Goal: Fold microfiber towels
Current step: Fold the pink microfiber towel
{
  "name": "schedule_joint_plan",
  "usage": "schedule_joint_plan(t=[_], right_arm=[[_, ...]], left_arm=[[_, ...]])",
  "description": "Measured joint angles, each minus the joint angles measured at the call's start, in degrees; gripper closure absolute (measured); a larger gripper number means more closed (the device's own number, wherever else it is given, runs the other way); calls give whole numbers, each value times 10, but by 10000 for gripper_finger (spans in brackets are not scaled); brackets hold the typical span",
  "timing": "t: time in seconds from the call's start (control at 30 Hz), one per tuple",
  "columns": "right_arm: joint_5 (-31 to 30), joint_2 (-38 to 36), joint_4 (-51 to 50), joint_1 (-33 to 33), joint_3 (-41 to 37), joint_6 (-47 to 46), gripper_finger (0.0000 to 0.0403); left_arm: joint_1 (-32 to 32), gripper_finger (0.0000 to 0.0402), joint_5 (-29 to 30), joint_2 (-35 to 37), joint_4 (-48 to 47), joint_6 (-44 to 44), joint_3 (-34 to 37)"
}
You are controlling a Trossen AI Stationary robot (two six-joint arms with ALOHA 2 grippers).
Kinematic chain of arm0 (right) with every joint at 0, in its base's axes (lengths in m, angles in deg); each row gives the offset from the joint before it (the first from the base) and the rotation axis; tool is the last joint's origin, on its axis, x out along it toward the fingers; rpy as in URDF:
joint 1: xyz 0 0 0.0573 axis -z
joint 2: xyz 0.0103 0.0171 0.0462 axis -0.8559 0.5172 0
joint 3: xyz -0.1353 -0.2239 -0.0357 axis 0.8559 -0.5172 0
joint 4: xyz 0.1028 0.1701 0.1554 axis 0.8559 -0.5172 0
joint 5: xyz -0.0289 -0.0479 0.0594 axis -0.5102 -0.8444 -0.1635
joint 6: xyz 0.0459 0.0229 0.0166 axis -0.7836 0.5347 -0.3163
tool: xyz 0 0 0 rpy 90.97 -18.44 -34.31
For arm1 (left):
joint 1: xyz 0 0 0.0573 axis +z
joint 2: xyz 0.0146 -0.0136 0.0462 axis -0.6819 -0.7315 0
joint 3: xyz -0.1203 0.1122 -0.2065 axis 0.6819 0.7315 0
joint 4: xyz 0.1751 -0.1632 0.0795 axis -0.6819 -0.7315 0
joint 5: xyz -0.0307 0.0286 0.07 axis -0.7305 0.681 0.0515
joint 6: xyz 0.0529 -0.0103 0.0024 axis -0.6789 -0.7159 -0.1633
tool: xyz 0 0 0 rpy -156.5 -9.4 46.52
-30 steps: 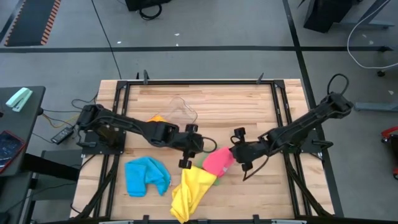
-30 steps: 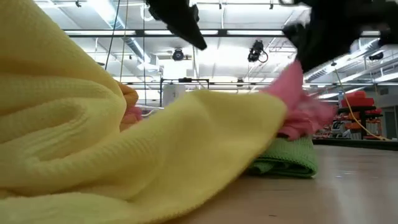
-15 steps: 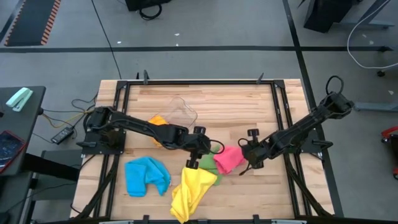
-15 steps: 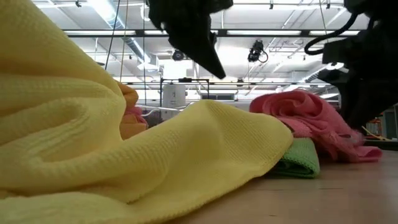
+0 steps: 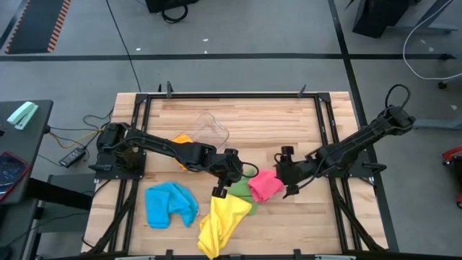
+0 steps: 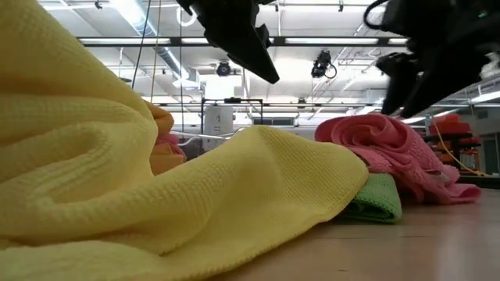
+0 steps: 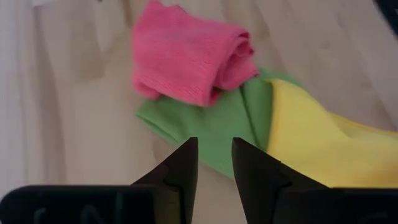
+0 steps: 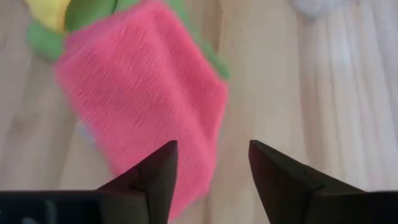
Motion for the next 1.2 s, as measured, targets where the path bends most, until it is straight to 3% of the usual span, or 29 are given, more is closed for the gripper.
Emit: schedule_joint_plan(t=[0.13,0.4,0.53,0.8,1.07,1.2], right_arm=[[67,46,99,55,-8,76,167],[318,144,154,185,-3,131,119],[349,184,150,195,-3,140,126],[379,195,145,160,-3,136,214],[373,154,121,153,-3,140,358],[359,109,93,156,-3,128,394]], left_arm=[[0,294,-9,0,-20,1,0],[-1,294,-9,3,-35,2,0],[-1,294,-9,3,-53,2,0],[-1,294,-9,3,-58,1,0],[-4,294,-9,3,-55,1,0],[-4,294,-9,3,-42,0,0]])
